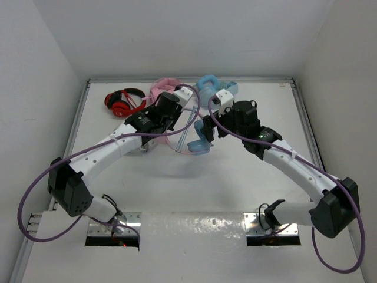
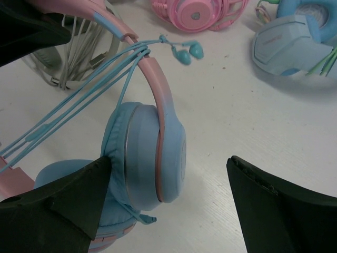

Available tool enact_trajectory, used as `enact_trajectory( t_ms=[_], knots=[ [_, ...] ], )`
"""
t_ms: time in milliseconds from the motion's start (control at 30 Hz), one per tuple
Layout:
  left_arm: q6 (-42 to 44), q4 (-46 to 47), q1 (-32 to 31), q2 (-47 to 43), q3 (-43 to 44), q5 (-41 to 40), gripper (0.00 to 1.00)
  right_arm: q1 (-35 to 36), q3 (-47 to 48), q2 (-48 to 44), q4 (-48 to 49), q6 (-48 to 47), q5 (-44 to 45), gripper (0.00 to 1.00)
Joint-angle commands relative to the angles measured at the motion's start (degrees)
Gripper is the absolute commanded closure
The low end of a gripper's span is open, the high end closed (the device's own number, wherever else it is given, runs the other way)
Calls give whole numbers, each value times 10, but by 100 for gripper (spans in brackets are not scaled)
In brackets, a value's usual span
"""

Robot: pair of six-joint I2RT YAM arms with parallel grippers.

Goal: Wrap the headphones

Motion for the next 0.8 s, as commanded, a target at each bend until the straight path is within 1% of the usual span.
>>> enact_trajectory(
  t_ms=[0, 167, 300, 367, 533, 633, 733, 767],
  knots=[
    [-29, 94, -1, -6, 19, -3, 100, 11, 22, 1, 15, 22, -16, 10],
    [-27, 99, -2, 6, 14, -10, 100, 15, 36, -5, 9, 31, -7, 12],
    [-18, 100, -1, 14, 7, -39, 100, 19, 46, -35, -16, 22, 12, 12],
    [-17, 101, -2, 7, -1, -34, 100, 19, 59, -54, -42, 20, 28, 12],
    [-17, 105, -2, 6, 0, -28, 100, 30, 57, -85, -50, 22, 32, 12],
    [-19, 102, -2, 7, 7, -24, 100, 41, 58, -77, -58, 18, 35, 11],
    [-21, 96, -2, 6, 12, -16, 100, 43, 64, -43, -71, 15, 37, 8],
    [-22, 94, -2, 5, 13, -14, 100, 43, 65, -19, -71, 10, 49, 7]
  ],
)
